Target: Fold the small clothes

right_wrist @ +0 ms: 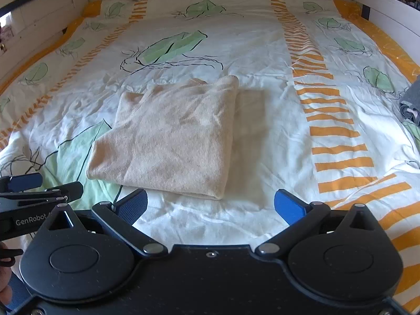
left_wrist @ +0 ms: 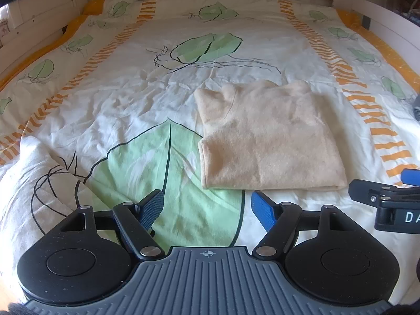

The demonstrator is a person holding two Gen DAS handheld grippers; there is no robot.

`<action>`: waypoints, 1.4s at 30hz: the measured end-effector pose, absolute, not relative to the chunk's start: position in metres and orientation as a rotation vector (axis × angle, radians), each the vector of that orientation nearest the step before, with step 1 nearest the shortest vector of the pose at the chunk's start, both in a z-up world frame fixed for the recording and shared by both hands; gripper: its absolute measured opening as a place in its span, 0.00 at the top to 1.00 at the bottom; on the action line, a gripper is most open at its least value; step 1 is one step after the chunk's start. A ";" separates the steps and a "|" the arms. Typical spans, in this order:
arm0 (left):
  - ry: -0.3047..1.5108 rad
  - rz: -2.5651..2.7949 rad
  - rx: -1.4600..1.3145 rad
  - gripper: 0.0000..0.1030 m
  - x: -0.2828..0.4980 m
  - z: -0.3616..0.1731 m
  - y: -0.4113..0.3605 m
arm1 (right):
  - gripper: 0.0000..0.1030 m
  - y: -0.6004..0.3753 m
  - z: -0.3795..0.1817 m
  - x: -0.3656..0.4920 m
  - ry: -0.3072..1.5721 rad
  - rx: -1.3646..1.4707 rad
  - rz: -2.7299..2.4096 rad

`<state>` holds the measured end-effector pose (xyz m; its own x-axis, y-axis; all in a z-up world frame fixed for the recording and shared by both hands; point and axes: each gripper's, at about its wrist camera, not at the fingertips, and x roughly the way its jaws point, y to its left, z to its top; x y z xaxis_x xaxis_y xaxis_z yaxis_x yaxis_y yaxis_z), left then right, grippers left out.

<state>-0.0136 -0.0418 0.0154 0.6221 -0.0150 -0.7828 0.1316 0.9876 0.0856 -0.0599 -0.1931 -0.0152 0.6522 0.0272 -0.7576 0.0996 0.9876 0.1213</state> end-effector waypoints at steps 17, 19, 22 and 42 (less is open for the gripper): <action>0.904 -0.080 0.109 0.30 -0.007 0.015 -0.031 | 0.01 -0.188 -0.020 -0.053 0.887 0.135 -0.025; 0.907 -0.081 0.112 0.30 -0.007 0.014 -0.031 | 0.01 -0.188 -0.020 -0.052 0.884 0.135 -0.024; 0.909 -0.080 0.113 0.30 -0.006 0.014 -0.032 | 0.01 -0.188 -0.021 -0.051 0.888 0.136 -0.020; 0.928 -0.087 0.122 0.30 -0.003 0.010 -0.036 | 0.01 -0.188 -0.026 -0.047 0.906 0.162 -0.008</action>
<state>-0.0032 -0.0357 0.0098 0.5966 -0.0226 -0.8022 0.1275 0.9896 0.0670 -0.0475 -0.1876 -0.0259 0.6177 0.0612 -0.7840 0.0755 0.9878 0.1365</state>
